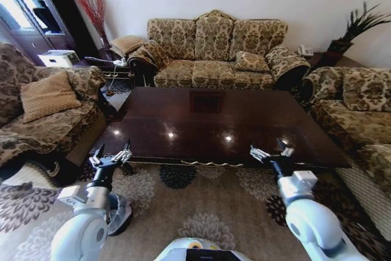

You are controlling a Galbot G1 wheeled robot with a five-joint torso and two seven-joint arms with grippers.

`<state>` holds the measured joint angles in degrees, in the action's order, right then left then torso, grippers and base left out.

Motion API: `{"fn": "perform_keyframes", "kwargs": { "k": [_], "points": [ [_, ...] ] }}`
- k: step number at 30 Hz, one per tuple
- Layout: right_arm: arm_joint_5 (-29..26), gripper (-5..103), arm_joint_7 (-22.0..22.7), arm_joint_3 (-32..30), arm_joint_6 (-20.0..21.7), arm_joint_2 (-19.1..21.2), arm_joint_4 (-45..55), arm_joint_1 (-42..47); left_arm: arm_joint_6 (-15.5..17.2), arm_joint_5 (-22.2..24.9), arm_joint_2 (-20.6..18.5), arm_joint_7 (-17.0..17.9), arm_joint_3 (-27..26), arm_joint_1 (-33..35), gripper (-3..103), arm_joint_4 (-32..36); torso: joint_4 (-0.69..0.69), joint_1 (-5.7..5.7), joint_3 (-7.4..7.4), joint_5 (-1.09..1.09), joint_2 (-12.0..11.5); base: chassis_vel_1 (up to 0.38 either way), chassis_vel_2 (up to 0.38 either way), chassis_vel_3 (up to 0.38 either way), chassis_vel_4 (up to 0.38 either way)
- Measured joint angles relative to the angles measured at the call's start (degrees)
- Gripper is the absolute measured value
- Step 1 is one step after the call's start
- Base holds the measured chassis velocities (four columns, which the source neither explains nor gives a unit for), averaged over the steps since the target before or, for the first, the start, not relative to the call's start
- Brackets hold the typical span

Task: Move to the front of the table and place the trash on the table into the trash bin.

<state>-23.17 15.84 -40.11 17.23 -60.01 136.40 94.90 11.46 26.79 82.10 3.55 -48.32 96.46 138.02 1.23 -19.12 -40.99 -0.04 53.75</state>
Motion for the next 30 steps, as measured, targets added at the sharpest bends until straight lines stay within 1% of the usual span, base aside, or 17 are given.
{"fn": "perform_keyframes", "kwargs": {
  "k": [1, 2, 3, 4, 5, 6, 8, 9, 10, 12, 14, 15, 19, 20, 23, 26, 30],
  "points": [
    [0.0, 100, 0.0, 0.0, 0.0, 0.0, 0.0, 0.0, 0.0, 0.0, 0.0, 0.0, 0.0, 0.0, 100, 0.0, 0.0, 0.0, 0.0, 0.0, 0.0, -0.117, -0.172, 0.128, 0.179],
    [0.8, 100, -1.1, -1.7, -1.5, -0.7, 0.1, 2.4, 0.2, 0.2, -0.4, -0.2, 0.3, -0.1, 100, -0.4, -0.02, 0.0, 0.0, 0.0, 0.0, -0.083, -0.172, 0.054, 0.171],
    [1.8, 100, -1.9, -2.5, -2.5, -1.3, 0.1, 3.3, 0.4, 0.6, -0.7, -0.5, 0.4, -0.2, 100, -0.6, 0.0, 0.0, 0.0, 0.03, 0.0, -0.018, -0.111, 0.054, 0.171],
    [3.7, 100, -3.6, -3.7, -4.6, -2.4, 0.1, 4.8, 1.0, 1.4, -1.3, -1.3, 0.4, -0.3, 100, -0.9, 0.01, 0.0, 0.0, 0.06, 0.0, -0.018, -0.076, 0.037, 0.081],
    [3.7, 100, -3.6, -3.7, -4.6, -2.4, 0.1, 4.8, 1.0, 1.4, -1.3, -1.3, 0.4, -0.3, 100, -0.9, 0.01, 0.0, 0.0, 0.06, 0.0, -0.018, -0.076, 0.037, 0.081],
    [5.0, 100, -5.0, -4.4, -6.0, -3.2, 0.1, 6.0, 1.2, 2.2, -1.9, -2.3, 0.3, -0.3, 100, -1.2, 0.01, 0.01, 0.0, 0.07, 0.0, -0.015, -0.076, 0.037, 0.048],
    [7.8, 100, -8.4, -6.2, -9.7, -5.8, 1.0, 9.4, 1.5, 5.1, -4.2, -6.9, -0.7, 0.0, 100, -2.5, -0.03, 0.0, 0.0, 0.03, 0.0, 0.0, 0.0, 0.0, 0.0],
    [8.1, 100, -8.8, -6.5, -10.3, -6.7, 1.7, 10.3, 1.5, 5.7, -5.0, -8.0, -1.0, 0.1, 100, -3.0, -0.02, 0.0, 0.0, 0.02, 0.0, 0.0, 0.0, 0.0, 0.0],
    [8.1, 100, -8.8, -6.5, -10.3, -6.7, 1.7, 10.3, 1.5, 5.7, -5.0, -8.0, -1.0, 0.1, 100, -3.0, -0.02, 0.0, 0.0, 0.02, 0.0, 0.0, 0.0, 0.0, 0.0],
    [7.8, 100, -8.9, -6.7, -10.3, -8.7, 3.6, 11.7, 1.4, 7.2, -6.5, -9.2, -1.2, 0.7, 100, -4.1, -0.02, -0.01, 0.0, -0.01, 0.0, 0.0, 0.0, 0.0, 0.0],
    [7.0, 100, -7.8, -6.1, -9.3, -10.0, 4.4, 11.6, 0.7, 7.2, -6.7, -9.3, -0.6, 0.8, 100, -4.9, 0.0, -0.01, 0.0, 0.02, 0.0, 0.0, 0.0, 0.0, 0.0],
    [7.0, 100, -7.8, -6.1, -9.3, -10.0, 4.4, 11.6, 0.7, 7.2, -6.7, -9.3, -0.6, 0.8, 100, -4.9, 0.0, -0.01, 0.0, 0.02, 0.0, 0.0, 0.0, 0.0, 0.0],
    [6.1, 100, -6.0, -3.5, -7.4, -11.4, 6.6, 10.3, -0.4, 3.1, -5.1, -8.5, 1.5, -0.2, 100, -6.2, -0.01, -0.01, 0.0, 0.04, 0.0, 0.0, 0.0, 0.0, 0.0],
    [6.1, 100, -6.0, -3.5, -7.4, -11.4, 6.6, 10.3, -0.4, 3.1, -5.1, -8.5, 1.5, -0.2, 100, -6.2, -0.01, -0.01, 0.0, 0.04, 0.0, 0.0, 0.0, 0.0, 0.0],
    [6.9, 100, -4.1, -0.6, -6.6, -11.9, 7.0, 9.5, 0.1, 1.4, -4.3, -7.4, 2.5, -0.5, 100, -5.6, 0.0, -0.01, 0.0, 0.05, 0.0, 0.0, 0.0, 0.0, 0.0],
    [7.7, 100, -3.6, 0.3, -6.4, -12.0, 7.0, 9.3, 0.8, -0.1, -4.1, -6.8, 2.8, -0.7, 100, -5.4, 0.0, -0.01, -0.01, 0.04, 0.0, 0.0, 0.0, 0.0, 0.0],
    [7.8, 100, -3.5, 0.5, -6.4, -12.0, 7.0, 9.2, 0.9, -0.4, -4.0, -6.7, 2.9, -0.8, 100, -5.4, -0.01, -0.01, -0.01, 0.05, 0.0, 0.0, 0.0, 0.0, 0.0]
  ]
}}
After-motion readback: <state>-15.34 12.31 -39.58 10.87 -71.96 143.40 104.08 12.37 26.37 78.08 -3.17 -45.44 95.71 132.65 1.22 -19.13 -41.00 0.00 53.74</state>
